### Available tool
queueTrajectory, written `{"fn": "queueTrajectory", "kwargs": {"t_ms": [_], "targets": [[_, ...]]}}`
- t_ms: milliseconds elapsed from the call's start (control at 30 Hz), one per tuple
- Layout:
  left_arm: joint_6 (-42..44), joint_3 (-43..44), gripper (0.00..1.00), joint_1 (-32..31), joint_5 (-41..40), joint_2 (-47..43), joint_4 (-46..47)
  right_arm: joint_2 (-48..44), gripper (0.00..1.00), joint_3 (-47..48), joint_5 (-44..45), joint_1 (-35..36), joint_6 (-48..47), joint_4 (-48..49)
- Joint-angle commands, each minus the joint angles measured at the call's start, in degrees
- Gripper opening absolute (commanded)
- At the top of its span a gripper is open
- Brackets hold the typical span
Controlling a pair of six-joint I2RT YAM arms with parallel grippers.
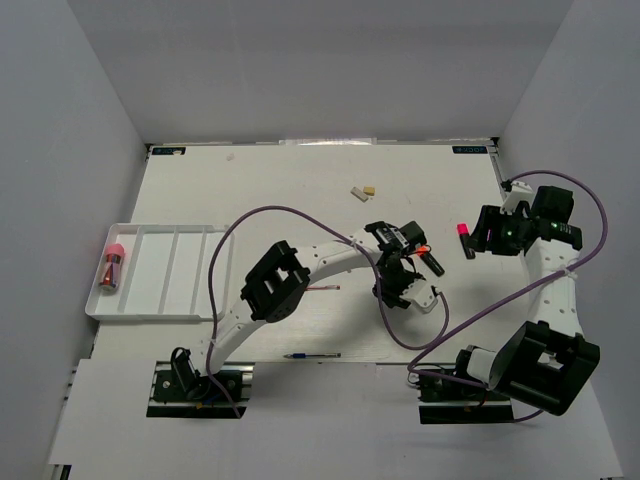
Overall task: Sort the stationery into containers
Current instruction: Pick up the pen cap from the center of the board.
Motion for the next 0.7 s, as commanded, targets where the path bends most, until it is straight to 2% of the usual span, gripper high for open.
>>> {"fn": "queueTrajectory", "kwargs": {"t_ms": [0,533,667], "targets": [[1.7,1.5,0.52,-1.1,-2.3,-1.0,-1.2,-1.7,0.58,-0.8,-2.5,-0.8,-1.5,-0.7],[0.3,6.1,0.51,-2.7,-4.5,3.8,-2.6,-1.9,0.58,-1.7,-3.7,-2.0,-3.0,-0.4],[-1.4,5.9,0.41,-3.3,-5.2,4.7,-2.8,-2.5,0.58,-1.4,-3.7,-2.2,-3.6,-0.6]]}}
